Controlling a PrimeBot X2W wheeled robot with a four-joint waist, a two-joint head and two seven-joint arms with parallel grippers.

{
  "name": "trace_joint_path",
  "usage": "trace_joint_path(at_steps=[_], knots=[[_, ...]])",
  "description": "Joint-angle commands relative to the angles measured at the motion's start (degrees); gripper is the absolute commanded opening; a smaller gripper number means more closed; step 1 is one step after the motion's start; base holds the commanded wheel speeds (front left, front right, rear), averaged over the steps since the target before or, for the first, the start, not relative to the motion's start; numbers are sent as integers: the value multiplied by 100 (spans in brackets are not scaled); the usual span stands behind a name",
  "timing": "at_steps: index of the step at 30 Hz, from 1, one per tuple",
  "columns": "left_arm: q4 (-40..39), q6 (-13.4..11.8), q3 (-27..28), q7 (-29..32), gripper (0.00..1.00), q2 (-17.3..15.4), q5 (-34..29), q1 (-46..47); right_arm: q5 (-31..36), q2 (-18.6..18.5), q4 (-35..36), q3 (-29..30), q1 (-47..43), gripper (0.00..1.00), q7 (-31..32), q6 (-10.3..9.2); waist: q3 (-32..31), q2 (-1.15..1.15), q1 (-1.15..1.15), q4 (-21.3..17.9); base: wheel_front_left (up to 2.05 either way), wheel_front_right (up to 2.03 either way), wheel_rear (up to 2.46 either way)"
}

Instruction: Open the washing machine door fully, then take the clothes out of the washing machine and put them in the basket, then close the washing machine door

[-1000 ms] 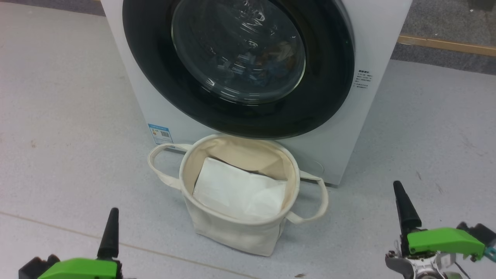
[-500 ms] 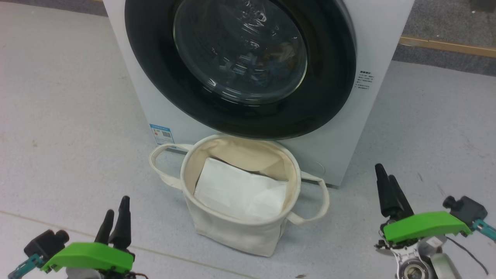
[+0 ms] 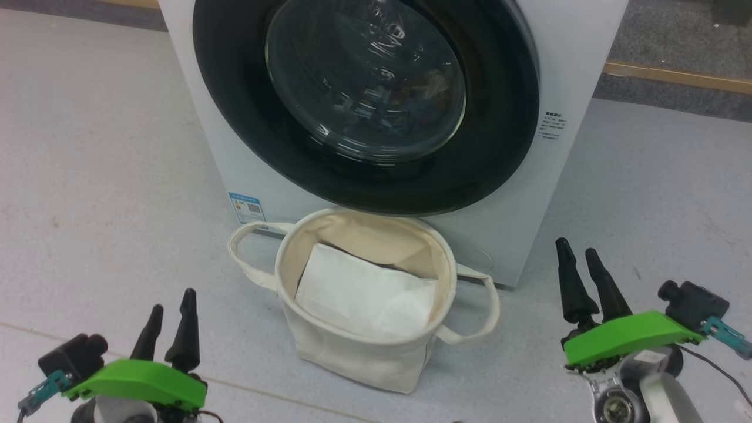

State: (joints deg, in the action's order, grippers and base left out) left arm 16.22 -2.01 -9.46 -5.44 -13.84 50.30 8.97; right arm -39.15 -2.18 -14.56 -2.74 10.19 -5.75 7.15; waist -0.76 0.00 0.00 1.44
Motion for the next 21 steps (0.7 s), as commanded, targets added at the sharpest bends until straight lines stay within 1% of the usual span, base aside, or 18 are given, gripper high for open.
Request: trace_joint_path(at_steps=[1,6,11,16,21], knots=[[-187,-51,116,-99,100,-225,-189,381,255,-40,260,-89,344,100,-104,22,-7,0,0,1,0,0,0],[-218,-87,75,-177,100,-304,-402,414,530,-42,287,-118,369,100,-170,23,-19,0,0,1,0,0,0],[-243,-56,-4,-268,100,-420,-634,453,867,-45,345,-149,431,100,-254,24,-8,0,0,-1,0,0,0],[-254,-112,53,-357,100,-541,-808,498,1199,-48,355,-169,493,100,-338,25,0,0,0,1,0,0,0],[-291,-135,-5,-445,100,-604,-1044,553,1511,-51,388,-214,539,100,-422,27,-3,0,0,31,0,0,0]])
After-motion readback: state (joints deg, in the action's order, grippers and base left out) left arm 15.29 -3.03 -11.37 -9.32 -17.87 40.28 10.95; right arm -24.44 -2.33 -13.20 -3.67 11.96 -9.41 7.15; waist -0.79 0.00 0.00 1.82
